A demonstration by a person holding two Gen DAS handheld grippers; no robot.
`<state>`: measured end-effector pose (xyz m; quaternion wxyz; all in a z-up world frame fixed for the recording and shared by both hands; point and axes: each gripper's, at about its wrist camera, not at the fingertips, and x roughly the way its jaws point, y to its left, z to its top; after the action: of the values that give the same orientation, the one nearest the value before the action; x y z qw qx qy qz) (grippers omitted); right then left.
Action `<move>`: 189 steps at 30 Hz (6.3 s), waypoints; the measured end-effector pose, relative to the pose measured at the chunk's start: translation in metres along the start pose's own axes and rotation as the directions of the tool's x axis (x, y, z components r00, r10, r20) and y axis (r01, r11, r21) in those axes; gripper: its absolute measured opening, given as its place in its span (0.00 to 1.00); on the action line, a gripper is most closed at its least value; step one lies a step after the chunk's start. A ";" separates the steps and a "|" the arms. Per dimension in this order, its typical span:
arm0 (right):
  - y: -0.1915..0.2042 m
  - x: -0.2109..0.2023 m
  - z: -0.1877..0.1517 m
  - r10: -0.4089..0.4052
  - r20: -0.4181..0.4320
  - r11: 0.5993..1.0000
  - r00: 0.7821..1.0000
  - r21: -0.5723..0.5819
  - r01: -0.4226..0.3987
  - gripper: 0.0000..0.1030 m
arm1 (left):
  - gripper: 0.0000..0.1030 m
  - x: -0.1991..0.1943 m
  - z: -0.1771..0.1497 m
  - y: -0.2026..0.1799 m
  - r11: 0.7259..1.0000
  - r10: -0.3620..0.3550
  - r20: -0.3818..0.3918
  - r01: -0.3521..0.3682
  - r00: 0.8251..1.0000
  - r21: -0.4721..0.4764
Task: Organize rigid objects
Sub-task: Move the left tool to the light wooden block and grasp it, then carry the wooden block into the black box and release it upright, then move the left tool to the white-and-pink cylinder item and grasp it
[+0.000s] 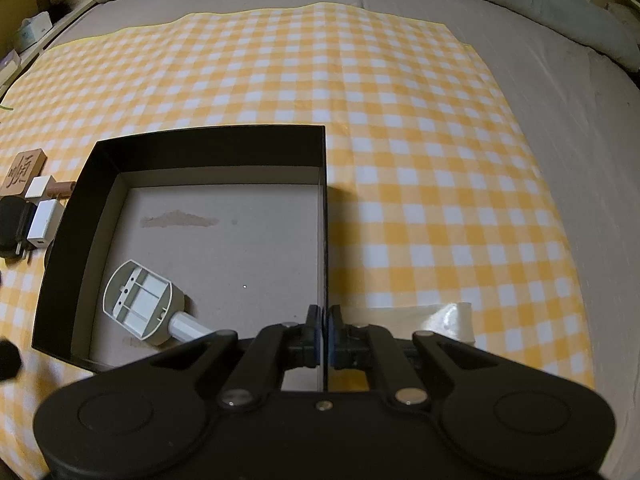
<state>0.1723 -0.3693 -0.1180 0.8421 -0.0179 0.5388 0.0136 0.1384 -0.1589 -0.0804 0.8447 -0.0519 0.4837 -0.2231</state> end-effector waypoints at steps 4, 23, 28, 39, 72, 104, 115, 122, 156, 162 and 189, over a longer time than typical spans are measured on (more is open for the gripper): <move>0.001 0.002 0.001 -0.008 -0.005 1.000 1.000 -0.001 0.008 0.05 | 1.00 -0.012 0.005 0.014 0.999 0.046 0.053 -0.046 0.998 -0.009; -0.001 0.007 0.003 -0.002 -0.020 1.000 1.000 0.001 0.002 0.05 | 1.00 -0.040 0.036 0.139 0.935 0.356 0.182 -0.348 0.917 -0.074; 0.000 0.006 0.003 -0.003 -0.021 1.000 1.000 0.001 0.003 0.05 | 1.00 -0.039 0.031 0.174 0.896 0.445 0.134 -0.441 0.886 -0.058; 0.001 0.009 0.004 -0.004 -0.023 1.000 1.000 0.016 0.004 0.05 | 0.99 -0.031 0.019 0.224 0.826 0.561 0.034 -0.562 0.827 0.042; 0.000 0.011 0.005 -0.005 -0.027 1.000 1.000 0.017 0.006 0.06 | 0.33 -0.036 0.019 0.240 0.877 0.461 -0.081 -0.468 0.884 -0.111; -0.005 -0.008 -0.001 0.030 0.019 0.998 0.999 0.051 -0.031 0.02 | 0.33 0.043 0.060 0.017 0.978 -0.070 0.019 0.073 0.997 -0.198; -0.017 -0.012 -0.002 0.078 0.036 0.995 0.996 0.065 -0.080 0.02 | 0.33 0.129 0.057 -0.028 0.951 -0.147 -0.066 0.123 0.987 -0.285; -0.027 -0.011 -0.003 0.106 0.044 0.992 0.993 0.070 -0.109 0.03 | 0.33 0.161 0.056 -0.038 0.933 -0.145 -0.078 0.110 0.986 -0.342; -0.031 -0.016 -0.004 0.121 0.041 0.986 0.992 0.107 -0.125 0.04 | 0.93 0.084 0.055 -0.031 0.973 -0.109 -0.010 0.105 0.994 -0.206; -0.029 -0.016 -0.003 0.108 0.038 0.989 0.993 0.099 -0.112 0.03 | 1.00 0.031 0.058 -0.017 0.992 -0.040 0.109 0.053 0.993 -0.116; -0.026 -0.013 -0.001 0.076 0.012 0.995 0.997 0.057 -0.076 0.03 | 1.00 -0.082 0.039 0.128 0.908 0.419 0.260 -0.411 0.870 -0.087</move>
<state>0.1671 -0.3952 -0.1058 0.8438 0.0269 0.5351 0.0304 0.1769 -0.0144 -0.0333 0.9304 0.0106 0.3658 -0.0204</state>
